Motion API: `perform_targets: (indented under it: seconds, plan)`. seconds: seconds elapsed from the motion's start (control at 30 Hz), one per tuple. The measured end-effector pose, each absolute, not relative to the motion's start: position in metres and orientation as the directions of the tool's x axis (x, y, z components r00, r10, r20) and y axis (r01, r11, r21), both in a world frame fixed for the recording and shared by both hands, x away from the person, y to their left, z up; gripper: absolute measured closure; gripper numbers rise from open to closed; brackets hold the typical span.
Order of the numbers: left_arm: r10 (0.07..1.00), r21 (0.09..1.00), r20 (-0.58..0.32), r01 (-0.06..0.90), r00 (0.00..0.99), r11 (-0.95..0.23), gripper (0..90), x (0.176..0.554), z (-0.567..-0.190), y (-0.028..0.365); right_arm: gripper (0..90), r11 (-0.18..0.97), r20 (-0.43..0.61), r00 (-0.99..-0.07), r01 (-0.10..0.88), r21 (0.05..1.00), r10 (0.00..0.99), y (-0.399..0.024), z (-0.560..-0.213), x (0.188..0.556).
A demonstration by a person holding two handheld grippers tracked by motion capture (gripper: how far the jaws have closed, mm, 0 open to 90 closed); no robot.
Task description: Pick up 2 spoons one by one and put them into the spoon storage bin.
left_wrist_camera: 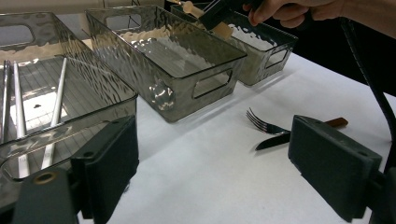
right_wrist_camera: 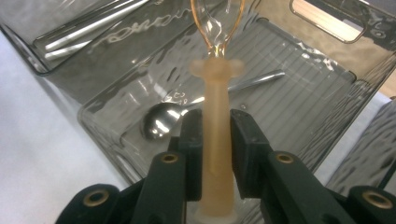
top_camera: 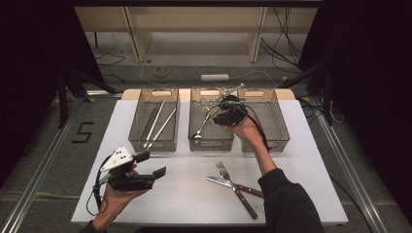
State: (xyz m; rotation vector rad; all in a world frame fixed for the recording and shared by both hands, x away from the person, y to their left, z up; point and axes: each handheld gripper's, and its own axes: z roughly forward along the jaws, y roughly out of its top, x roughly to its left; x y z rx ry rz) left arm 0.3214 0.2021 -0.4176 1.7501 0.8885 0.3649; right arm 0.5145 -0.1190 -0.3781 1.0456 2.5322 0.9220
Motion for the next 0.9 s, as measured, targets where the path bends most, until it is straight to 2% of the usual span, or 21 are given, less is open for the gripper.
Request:
perform_targets:
  seconds: [0.9]
  plan:
    - [0.719, 0.916, -0.174, 0.379, 0.673, -0.133, 15.7, 0.321, -0.417, 0.202, 76.2, 0.536, 0.031, -0.683, 0.599, 0.595, 0.729, -0.110, -0.398, 0.523]
